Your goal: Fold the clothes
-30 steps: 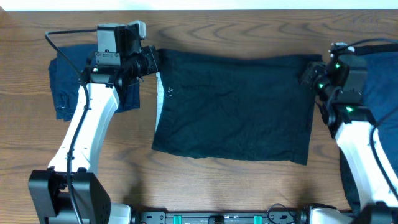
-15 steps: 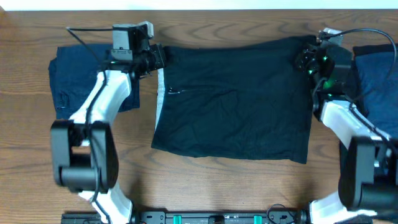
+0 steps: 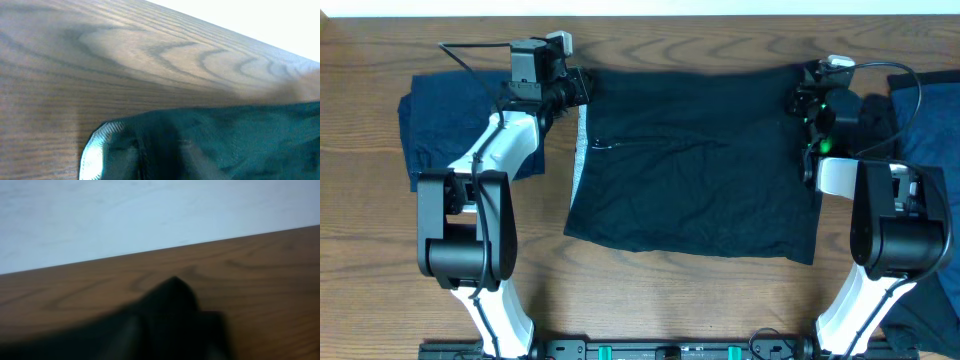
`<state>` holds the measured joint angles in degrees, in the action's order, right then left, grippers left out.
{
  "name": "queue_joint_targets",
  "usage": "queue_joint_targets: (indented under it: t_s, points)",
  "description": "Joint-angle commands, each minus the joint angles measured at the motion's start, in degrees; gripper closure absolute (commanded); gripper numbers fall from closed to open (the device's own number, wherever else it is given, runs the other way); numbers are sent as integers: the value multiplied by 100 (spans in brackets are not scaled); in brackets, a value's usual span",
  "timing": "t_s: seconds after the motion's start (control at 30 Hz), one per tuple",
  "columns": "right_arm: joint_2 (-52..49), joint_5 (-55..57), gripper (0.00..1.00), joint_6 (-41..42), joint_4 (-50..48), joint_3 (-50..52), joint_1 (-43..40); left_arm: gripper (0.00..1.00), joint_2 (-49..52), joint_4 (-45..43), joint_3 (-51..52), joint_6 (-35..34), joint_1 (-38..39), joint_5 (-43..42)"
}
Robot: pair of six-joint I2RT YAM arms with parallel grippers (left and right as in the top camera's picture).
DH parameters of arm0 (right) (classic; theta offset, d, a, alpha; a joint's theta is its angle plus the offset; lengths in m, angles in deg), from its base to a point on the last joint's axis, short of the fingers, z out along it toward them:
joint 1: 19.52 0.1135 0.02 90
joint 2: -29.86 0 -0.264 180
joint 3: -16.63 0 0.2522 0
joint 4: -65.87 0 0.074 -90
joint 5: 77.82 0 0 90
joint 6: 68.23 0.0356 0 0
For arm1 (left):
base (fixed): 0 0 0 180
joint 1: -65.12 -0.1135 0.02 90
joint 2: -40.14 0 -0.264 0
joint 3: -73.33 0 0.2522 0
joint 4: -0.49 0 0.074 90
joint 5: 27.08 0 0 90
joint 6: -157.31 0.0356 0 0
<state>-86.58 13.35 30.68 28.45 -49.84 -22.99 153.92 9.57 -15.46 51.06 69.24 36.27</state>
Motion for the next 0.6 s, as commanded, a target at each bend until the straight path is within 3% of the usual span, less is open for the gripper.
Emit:
queue_joint_targets:
  t_s: [0.0, 0.03, 0.13, 0.37, 0.43, 0.57]
  points:
    - [-7, 249, 1, -87, -334, -68, -33, 39, 98, -50, -107, -15, -59, 72]
    - [24, 247, 1, -85, -407, -74, -33, 32, 76, -81, -107, -15, -59, 68]
    - [293, 83, 1, -81, -221, -76, -33, 31, -50, -168, -109, -17, -59, -7]
    - [1683, -739, 1, 46, 1808, -76, -33, 31, -903, 444, -107, 175, -59, -186]
    - [2120, -925, 1, 46, 2400, -79, -33, 39, -1187, 824, -109, 431, -59, -184]
    - [2942, -1475, 1, 46, 3639, -87, -31, 68, -1733, 1805, -107, 935, -57, -173]
